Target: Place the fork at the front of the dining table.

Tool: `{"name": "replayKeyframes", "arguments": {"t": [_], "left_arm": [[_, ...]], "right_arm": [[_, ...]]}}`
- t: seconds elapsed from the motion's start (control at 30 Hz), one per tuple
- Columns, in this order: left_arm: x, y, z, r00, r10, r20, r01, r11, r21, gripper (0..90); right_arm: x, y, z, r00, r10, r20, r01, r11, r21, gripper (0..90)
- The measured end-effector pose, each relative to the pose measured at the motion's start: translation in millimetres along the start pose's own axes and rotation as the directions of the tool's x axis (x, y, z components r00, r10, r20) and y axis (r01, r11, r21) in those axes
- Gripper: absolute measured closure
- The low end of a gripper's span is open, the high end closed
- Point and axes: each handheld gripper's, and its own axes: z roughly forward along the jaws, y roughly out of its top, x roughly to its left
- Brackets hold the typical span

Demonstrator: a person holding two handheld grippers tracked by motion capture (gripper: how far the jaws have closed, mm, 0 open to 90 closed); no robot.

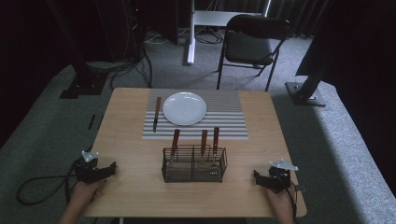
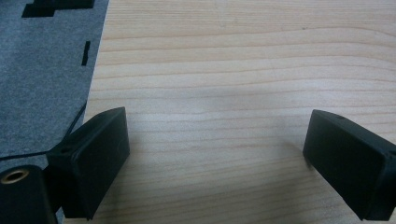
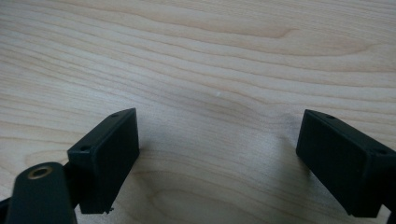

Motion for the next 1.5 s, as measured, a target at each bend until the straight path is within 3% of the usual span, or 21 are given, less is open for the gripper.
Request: {"name": "replayKeyframes", "arguments": {"t": [0.53,0.73,0.83,0.9,1.03,1.2,1.5], "left_arm": [[-1.3,-0.4,-0.6,1.0,0.001,0.003,-0.001,1.0,0.002,6.9],[-1.4,-0.1,-0.5,1.0,0.002,0.003,-0.002,1.0,0.002,6.9],[-1.4,-0.2,-0.5,1.0,0.002,0.003,-0.002,1.0,0.002,6.9],[-1.4,-0.2,-0.5,1.0,0.002,0.003,-0.002,1.0,0.002,6.9],[-1.4,-0.1,-0.4,1.0,0.002,0.004,-0.002,1.0,0.002,6.9],[-1.5,0.0,-0.2,1.0,0.002,0.004,-0.002,1.0,0.002,6.9],[-1.4,0.2,-0.1,1.0,0.003,0.004,-0.003,1.0,0.002,6.9]], "right_arm": [[0.2,-1.2,-1.9,1.0,0.006,0.006,-0.006,1.0,0.006,12.6],[3.5,1.0,-5.0,0.9998,0.011,0.016,-0.011,0.999,0.044,13.3],[5.5,1.8,-9.7,0.9994,0.032,0.012,-0.032,0.999,0.019,13.4],[8.9,1.5,-10.5,0.9997,0.016,0.016,-0.017,0.999,0.028,13.5],[15.2,2.4,-15.5,0.9998,0.001,0.018,-0.001,1.0,0.005,14.3],[19.9,8.4,-27.2,0.9997,0.009,-0.02,-0.01,0.998,-0.054,14.9],[32.5,19.1,-50.9,0.9985,-0.004,-0.055,-0.005,0.988,-0.155,15.6]]}}
